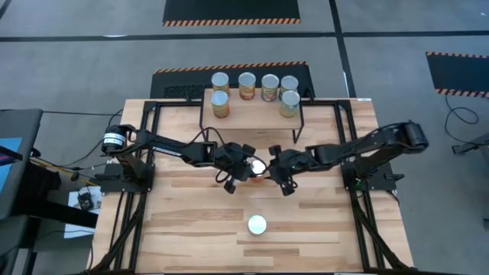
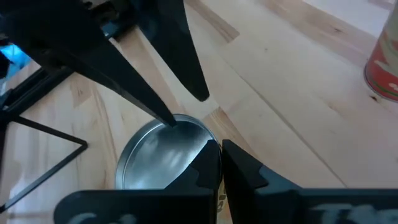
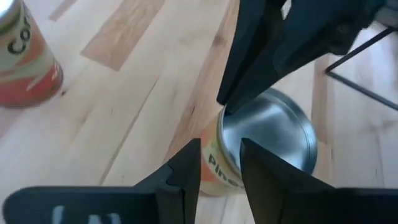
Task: Pick and place cans onto a shelf
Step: Put the canned pineapple on the shelf
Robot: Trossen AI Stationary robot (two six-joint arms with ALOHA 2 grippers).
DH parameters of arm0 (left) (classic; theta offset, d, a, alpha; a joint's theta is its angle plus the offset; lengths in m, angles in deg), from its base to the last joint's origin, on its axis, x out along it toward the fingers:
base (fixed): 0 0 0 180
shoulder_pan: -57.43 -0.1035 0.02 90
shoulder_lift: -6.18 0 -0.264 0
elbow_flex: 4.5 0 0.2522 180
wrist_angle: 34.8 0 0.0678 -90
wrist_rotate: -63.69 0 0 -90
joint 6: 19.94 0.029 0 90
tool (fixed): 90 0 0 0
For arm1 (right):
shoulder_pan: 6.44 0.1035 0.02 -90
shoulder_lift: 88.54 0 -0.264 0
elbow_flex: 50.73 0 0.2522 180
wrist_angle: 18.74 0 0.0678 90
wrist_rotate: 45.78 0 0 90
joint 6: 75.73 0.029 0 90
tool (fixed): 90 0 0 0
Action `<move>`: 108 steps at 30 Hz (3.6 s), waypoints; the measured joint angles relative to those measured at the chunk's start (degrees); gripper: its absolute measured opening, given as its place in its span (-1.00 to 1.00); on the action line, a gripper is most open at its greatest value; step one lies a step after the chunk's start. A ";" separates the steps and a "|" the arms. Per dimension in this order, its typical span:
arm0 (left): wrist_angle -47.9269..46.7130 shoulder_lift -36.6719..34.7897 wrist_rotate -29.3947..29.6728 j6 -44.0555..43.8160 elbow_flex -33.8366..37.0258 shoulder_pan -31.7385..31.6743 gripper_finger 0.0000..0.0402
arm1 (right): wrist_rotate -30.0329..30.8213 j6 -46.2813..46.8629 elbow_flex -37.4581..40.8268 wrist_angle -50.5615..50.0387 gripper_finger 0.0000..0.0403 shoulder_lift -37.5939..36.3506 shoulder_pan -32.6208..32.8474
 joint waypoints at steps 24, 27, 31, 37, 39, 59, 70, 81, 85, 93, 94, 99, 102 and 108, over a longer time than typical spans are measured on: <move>1.85 0.00 0.16 -3.07 -0.01 -0.08 -0.95 | -0.23 -3.29 -2.97 -3.18 -0.95 4.23 -0.96; 1.63 -0.37 0.61 -3.28 -0.02 -0.02 -0.86 | 0.22 -3.10 -2.95 -3.25 -0.98 4.26 -1.06; 1.34 -3.18 1.55 -4.93 -0.02 0.02 -0.71 | 0.23 -2.63 -2.95 -3.21 -0.98 4.26 -1.05; -2.07 -10.14 -1.53 -6.66 -0.07 -0.02 -0.61 | 0.20 -1.83 -2.95 -3.16 -0.98 4.16 -0.90; -3.00 -12.69 -3.53 -7.86 0.51 -0.02 -0.64 | 0.20 -1.28 -2.93 -3.33 -0.98 3.79 -0.90; 25.32 -47.00 0.88 -19.71 30.19 -0.04 -1.00 | 13.40 7.66 -39.07 -40.16 -0.96 4.26 -5.24; 27.73 -51.91 4.80 -20.30 34.91 -0.21 -1.00 | 13.77 4.74 -43.61 -45.30 -0.97 4.28 -18.26; 27.82 -51.82 4.98 -20.41 34.91 -1.65 -1.00 | 13.56 3.79 -43.65 -44.73 -0.97 5.15 -21.87; 27.69 -51.82 4.98 -20.55 34.91 -1.70 -1.00 | 13.61 3.02 -43.45 -45.77 -0.97 7.49 -23.15; 27.38 -51.80 5.01 -20.54 34.88 -1.70 -1.00 | 15.54 0.48 -43.73 -44.30 -0.97 11.21 -23.50; 27.34 -51.80 5.02 -20.54 34.88 -1.70 -1.00 | 15.67 0.13 -43.99 -44.44 -0.97 11.50 -23.50; 27.27 -51.80 5.04 -20.55 34.88 -1.70 -1.00 | 15.40 -0.13 -46.13 -45.61 -0.97 11.71 -23.59; 27.30 -51.80 5.05 -20.56 34.88 -1.70 -1.00 | 15.38 -0.17 -47.76 -45.54 -0.96 11.71 -23.52; 27.29 -51.80 5.07 -20.62 34.88 -1.70 -1.00 | 15.28 -0.63 -49.20 -47.65 -0.89 11.75 -23.82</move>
